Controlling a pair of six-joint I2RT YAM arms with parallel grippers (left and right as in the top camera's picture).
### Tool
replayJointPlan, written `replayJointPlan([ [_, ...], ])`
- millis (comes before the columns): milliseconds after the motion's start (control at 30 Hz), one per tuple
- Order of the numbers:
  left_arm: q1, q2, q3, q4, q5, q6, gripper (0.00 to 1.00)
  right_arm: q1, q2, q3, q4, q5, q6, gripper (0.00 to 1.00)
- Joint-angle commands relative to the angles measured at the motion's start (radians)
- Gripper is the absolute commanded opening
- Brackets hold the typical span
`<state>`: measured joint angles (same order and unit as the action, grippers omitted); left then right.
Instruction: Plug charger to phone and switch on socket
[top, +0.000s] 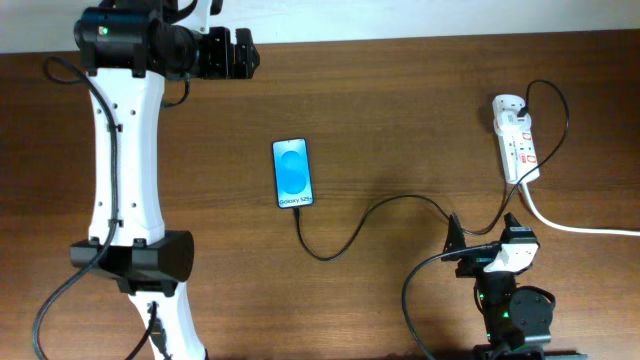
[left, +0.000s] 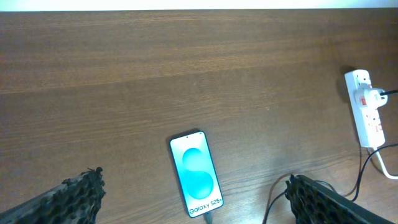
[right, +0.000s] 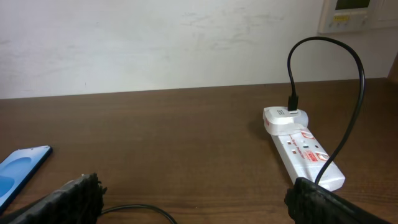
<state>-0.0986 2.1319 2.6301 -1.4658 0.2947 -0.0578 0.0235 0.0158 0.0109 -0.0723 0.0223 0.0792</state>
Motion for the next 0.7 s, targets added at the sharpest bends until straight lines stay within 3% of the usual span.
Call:
replayJointPlan([
  [0, 0.002, -0.008, 0.007, 0.002, -0.004, -0.006, 0.99, 0.009, -0.008, -0.005, -0.007, 0.009, 0.003, 0.98],
  [267, -0.004, -0.019, 0.007, 0.002, -0.004, -0.006, 0.99, 0.009, -0.008, -0.005, -0.007, 0.009, 0.003, 0.98],
  [400, -0.005, -0.132, -0.07, 0.002, -0.004, -0.005, 0.99, 0.009, -0.008, -0.005, -0.007, 0.009, 0.003, 0.98],
  [533, 0.0, -0.398, -0.421, -0.001, -0.012, 0.003, 0.99, 0.009, -0.008, -0.005, -0.007, 0.009, 0.003, 0.98],
  [667, 0.003, -0.649, -0.772, 0.037, -0.165, 0.009, 0.99, 0.009, -0.008, -0.005, -0.007, 0.009, 0.003, 0.98],
])
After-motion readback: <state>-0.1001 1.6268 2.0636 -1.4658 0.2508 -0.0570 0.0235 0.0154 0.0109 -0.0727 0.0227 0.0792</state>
